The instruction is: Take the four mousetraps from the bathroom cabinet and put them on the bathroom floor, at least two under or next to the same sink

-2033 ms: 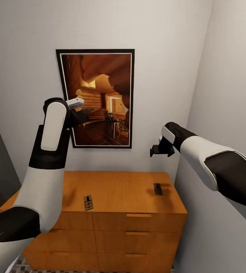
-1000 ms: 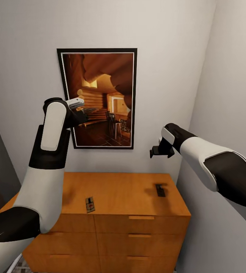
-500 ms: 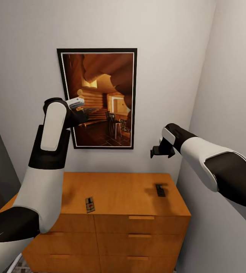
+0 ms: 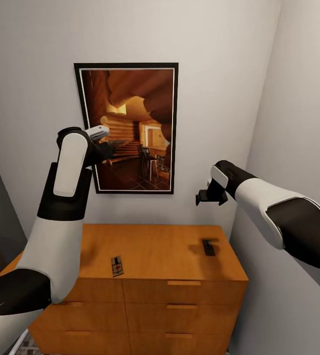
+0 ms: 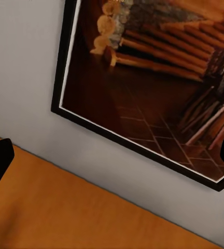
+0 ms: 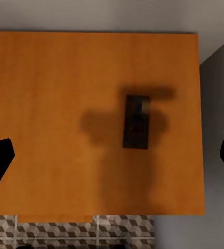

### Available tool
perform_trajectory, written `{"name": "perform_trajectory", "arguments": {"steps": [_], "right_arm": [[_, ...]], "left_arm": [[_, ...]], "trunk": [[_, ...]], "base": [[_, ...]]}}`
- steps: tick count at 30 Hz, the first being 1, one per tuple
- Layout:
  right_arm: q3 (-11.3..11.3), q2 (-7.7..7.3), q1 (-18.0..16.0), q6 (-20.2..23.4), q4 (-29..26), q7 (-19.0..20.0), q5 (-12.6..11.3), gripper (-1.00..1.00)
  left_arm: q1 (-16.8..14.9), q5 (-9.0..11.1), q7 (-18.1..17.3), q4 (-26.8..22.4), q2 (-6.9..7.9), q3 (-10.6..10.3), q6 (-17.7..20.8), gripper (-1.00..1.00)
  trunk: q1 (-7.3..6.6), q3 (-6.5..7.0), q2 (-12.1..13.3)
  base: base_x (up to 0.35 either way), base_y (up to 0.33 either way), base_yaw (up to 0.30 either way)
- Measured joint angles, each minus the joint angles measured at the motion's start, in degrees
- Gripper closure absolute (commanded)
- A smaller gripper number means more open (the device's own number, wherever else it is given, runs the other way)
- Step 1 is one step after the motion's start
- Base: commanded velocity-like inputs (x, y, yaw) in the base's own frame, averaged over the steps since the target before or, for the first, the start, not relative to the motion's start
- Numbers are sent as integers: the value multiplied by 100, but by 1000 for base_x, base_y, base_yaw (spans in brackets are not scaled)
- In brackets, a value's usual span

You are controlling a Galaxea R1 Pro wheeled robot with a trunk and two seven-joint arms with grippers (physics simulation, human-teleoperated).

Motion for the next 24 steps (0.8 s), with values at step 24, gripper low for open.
{"name": "perform_trajectory", "arguments": {"steps": [24], "right_arm": [[3,52,65,0,36,0,-14,-100]], "left_arm": [[35,-11,53,-247,32,-166,-139,-100]], "trunk": [[219,-177,-397]], "base": [[0,0,0]]}}
